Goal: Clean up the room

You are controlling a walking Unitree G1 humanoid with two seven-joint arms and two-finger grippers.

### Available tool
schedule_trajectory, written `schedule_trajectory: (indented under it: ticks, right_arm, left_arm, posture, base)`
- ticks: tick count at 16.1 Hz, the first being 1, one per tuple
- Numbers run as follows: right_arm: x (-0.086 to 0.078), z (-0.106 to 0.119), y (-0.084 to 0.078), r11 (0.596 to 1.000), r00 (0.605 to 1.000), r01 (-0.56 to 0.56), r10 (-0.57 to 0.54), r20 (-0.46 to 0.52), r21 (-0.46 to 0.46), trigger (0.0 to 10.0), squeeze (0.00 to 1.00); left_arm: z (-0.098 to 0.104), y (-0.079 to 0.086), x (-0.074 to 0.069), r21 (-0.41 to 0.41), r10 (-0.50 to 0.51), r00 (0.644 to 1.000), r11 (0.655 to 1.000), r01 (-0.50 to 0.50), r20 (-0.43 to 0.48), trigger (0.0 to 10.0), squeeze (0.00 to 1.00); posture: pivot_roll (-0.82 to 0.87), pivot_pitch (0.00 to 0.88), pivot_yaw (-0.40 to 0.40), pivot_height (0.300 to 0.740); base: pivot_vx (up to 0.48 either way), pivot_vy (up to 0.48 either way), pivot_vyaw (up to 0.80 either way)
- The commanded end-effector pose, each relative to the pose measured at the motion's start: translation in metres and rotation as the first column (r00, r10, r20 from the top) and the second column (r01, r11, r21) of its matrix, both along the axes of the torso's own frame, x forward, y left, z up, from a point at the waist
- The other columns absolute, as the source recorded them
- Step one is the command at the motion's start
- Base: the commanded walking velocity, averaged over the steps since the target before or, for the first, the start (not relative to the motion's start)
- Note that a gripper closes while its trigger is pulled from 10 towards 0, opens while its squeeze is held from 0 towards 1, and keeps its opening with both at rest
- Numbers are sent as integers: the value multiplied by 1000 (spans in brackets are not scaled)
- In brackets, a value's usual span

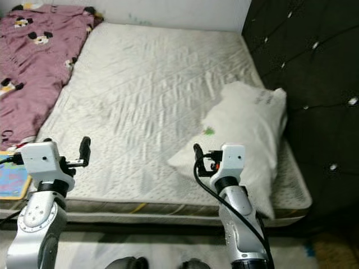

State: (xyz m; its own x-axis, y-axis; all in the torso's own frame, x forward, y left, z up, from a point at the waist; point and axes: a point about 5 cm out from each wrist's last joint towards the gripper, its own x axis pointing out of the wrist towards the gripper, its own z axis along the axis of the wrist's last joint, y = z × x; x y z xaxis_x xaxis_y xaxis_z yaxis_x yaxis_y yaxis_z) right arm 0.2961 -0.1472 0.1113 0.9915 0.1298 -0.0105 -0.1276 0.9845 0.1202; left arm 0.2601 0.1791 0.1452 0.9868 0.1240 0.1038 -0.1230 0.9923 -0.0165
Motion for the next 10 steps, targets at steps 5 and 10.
schedule_trajectory:
  ticks: [5, 10]
  right_arm:
    - [-2, 0, -7, 1000, 1000, 13, -13, 2, -11, 10000, 0]
    - [-2, 1, -7, 1000, 1000, 9, -9, 3, -18, 10000, 0]
  left_arm:
    - [-1, -4, -2, 9, -24, 1000, 1000, 24, -5, 10000, 0]
    - [-1, -5, -2, 5, -33, 999, 999, 33, -3, 10000, 0]
  posture:
    - [62, 189, -38, 740]
    - [60, 189, -39, 740]
  base:
    - [0, -64, 0]
    - [0, -160, 0]
